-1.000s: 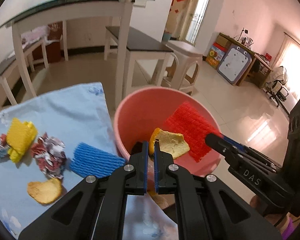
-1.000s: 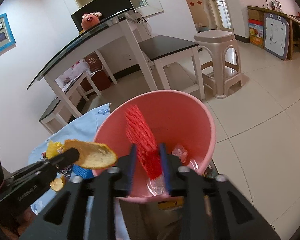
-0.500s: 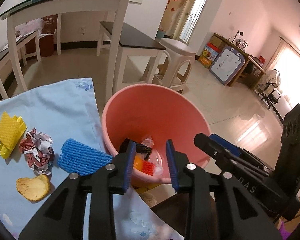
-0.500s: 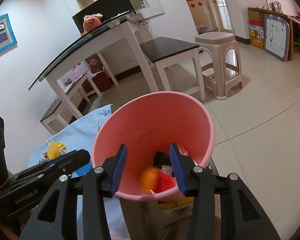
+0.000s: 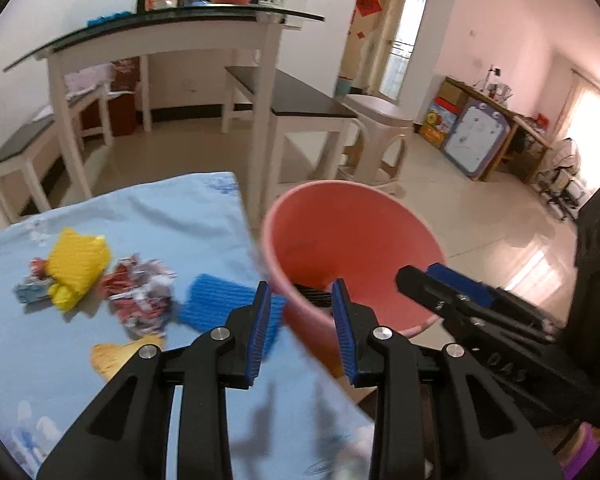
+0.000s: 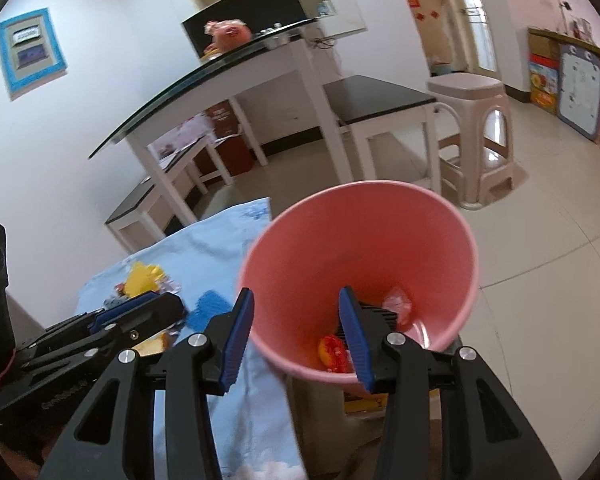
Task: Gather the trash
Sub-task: 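Move both open tools back over the table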
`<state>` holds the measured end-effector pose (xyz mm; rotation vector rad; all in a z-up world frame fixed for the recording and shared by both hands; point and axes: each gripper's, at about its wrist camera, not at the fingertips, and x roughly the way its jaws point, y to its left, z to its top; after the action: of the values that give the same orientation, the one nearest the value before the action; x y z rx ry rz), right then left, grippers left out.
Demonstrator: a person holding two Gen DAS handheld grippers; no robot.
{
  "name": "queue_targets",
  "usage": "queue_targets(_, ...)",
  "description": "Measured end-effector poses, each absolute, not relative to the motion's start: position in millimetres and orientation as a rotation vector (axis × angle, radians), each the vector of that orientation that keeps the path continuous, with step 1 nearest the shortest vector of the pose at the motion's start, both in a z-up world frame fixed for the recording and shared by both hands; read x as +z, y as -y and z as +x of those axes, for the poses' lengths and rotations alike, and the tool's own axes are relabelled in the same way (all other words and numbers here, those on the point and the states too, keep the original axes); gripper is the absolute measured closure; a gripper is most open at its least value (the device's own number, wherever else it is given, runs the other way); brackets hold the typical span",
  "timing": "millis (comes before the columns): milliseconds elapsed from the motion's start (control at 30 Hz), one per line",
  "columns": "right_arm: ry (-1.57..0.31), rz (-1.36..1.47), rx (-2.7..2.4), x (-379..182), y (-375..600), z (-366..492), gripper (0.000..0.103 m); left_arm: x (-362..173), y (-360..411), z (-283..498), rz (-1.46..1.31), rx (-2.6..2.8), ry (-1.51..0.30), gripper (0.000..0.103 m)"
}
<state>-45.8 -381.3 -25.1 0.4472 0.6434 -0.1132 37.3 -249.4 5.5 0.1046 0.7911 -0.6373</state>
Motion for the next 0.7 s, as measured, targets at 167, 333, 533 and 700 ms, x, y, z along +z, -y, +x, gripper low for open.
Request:
queue_targets(167,-0.646,0.415,-0.044,-20,357,-43,0.059,7,215,30,0.106,-0.57,-0.758,0.071)
queue_targets(333,-0.662,0.372,0.03,-16,326,-35,0.059,8,172,32,0.088,-0.496,-0.742,0.071)
queue_targets(533,-0.688,0.343,0.113,-16,289,-13,0.059,-1,116,47,0.062,-0.388,-0.769,0.071)
queue_targets(700,-0.715,0.317,0.163,-17,262,10,0.058,-9,66,67,-0.002,-0.31,-0.795,0.071)
